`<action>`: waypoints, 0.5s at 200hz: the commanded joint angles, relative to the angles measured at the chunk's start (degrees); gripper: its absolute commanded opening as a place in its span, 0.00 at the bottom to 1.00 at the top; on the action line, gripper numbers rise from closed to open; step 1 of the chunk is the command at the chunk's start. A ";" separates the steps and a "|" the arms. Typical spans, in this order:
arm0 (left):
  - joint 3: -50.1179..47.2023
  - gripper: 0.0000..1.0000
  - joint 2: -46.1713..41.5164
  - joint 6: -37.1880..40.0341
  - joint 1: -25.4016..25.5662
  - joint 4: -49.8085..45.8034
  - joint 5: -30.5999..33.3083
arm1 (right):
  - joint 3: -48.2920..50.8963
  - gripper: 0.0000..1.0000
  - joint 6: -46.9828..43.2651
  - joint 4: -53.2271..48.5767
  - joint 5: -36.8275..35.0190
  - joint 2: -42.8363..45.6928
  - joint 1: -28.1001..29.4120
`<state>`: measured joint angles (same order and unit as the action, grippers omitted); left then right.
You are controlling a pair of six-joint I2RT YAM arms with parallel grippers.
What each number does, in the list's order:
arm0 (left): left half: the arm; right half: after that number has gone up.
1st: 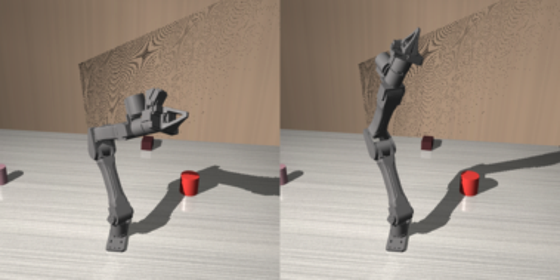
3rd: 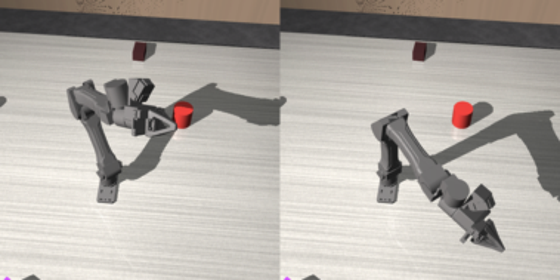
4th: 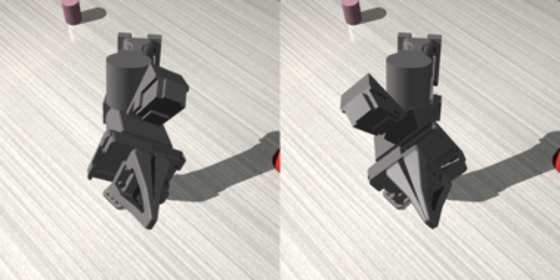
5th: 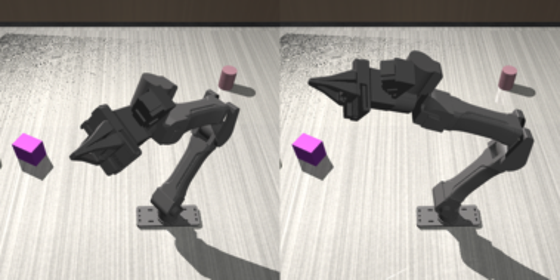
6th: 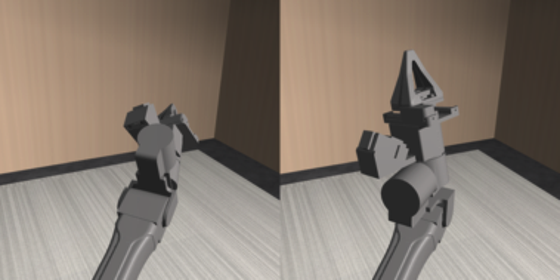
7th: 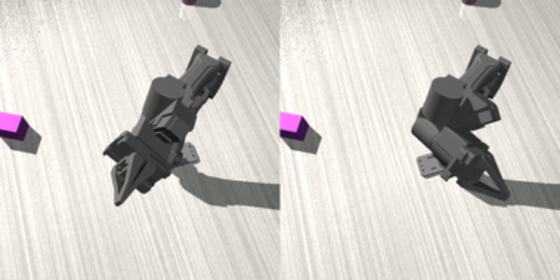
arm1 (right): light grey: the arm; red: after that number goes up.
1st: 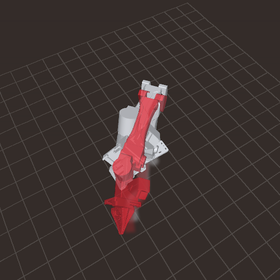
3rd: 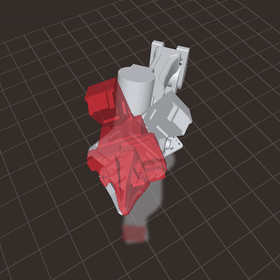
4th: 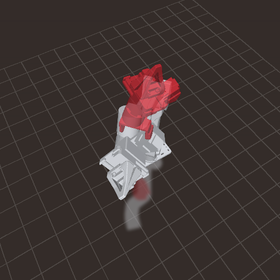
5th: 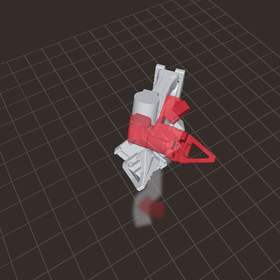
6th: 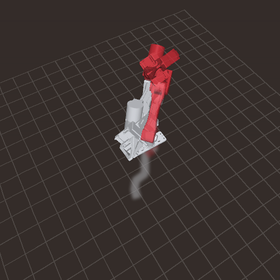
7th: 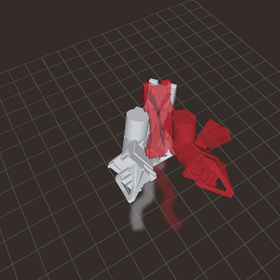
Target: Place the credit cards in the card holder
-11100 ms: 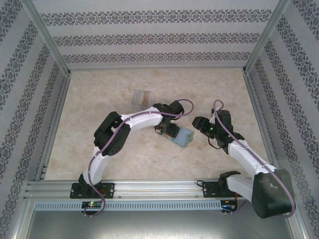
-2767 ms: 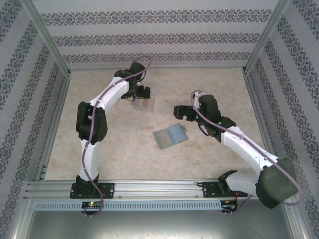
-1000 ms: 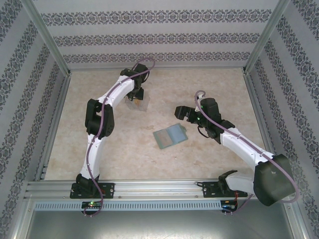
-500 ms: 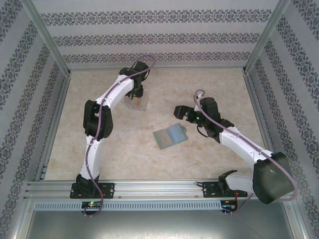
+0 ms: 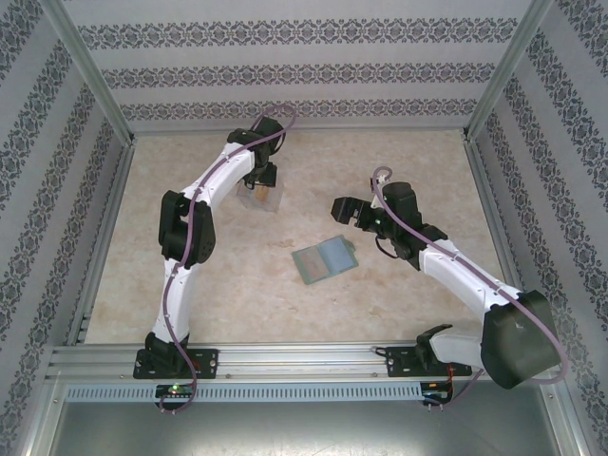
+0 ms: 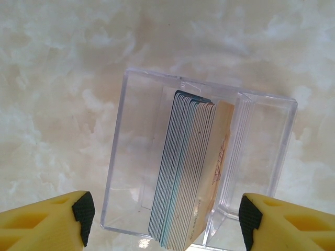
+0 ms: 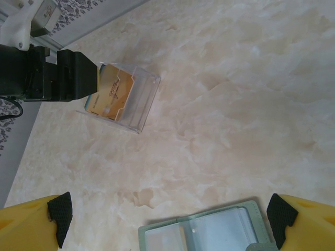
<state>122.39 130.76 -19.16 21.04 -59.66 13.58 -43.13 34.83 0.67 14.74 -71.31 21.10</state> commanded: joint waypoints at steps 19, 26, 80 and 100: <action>2.57 0.75 3.38 0.58 0.20 -2.47 -0.06 | 0.06 0.98 0.98 0.48 0.37 1.51 -0.45; 2.60 0.74 3.61 0.52 0.00 -2.27 -0.29 | 0.15 0.98 0.87 0.39 0.26 1.68 -0.42; 3.71 0.68 4.99 0.79 -0.71 -2.38 0.84 | 0.66 0.98 0.84 -0.13 -0.15 2.57 -0.87; 4.39 0.64 5.63 0.85 -0.99 -3.68 2.43 | 0.85 0.98 0.95 -0.16 -0.11 2.79 -0.96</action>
<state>124.53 135.39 -19.03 20.88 -60.20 13.74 -43.11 34.85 0.62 14.70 -70.00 20.95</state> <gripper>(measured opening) 0.661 0.982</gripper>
